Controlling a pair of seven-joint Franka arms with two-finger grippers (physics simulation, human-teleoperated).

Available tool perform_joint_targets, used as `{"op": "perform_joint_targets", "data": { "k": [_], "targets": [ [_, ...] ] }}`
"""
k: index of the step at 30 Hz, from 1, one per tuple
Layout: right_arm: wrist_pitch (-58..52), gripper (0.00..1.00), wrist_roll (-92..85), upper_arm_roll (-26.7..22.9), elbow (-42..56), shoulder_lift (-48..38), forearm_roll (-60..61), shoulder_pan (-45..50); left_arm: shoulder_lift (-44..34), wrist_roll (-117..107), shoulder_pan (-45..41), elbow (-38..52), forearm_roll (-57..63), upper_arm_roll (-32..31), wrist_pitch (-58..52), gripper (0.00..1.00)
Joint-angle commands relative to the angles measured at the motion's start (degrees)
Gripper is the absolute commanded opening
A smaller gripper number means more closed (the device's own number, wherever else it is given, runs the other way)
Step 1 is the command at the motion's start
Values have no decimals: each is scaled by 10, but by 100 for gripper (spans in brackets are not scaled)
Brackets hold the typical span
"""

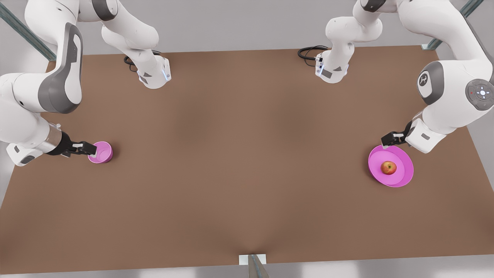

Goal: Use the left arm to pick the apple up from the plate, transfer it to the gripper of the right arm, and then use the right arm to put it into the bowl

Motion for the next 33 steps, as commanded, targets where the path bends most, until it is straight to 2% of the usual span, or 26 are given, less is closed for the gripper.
{"op": "perform_joint_targets", "data": {
  "k": [1,4,12,22,33],
  "targets": [
    [4,100,2,0,0,-1,0,0,-1,-5,0,0,7,0,10,100],
    [4,100,0,0,0,-1,0,-2,40,-3,5,-3,6,1,20,100],
    [4,100,0,0,0,-1,0,-2,168,169,152,-65,-8,0,248,100],
    [4,100,-1,0,1,-1,0,-2,145,243,171,-239,-12,1,436,100],
    [5,100,-2,-1,1,-1,0,-2,151,264,180,-284,-12,1,436,100]
  ]
}}
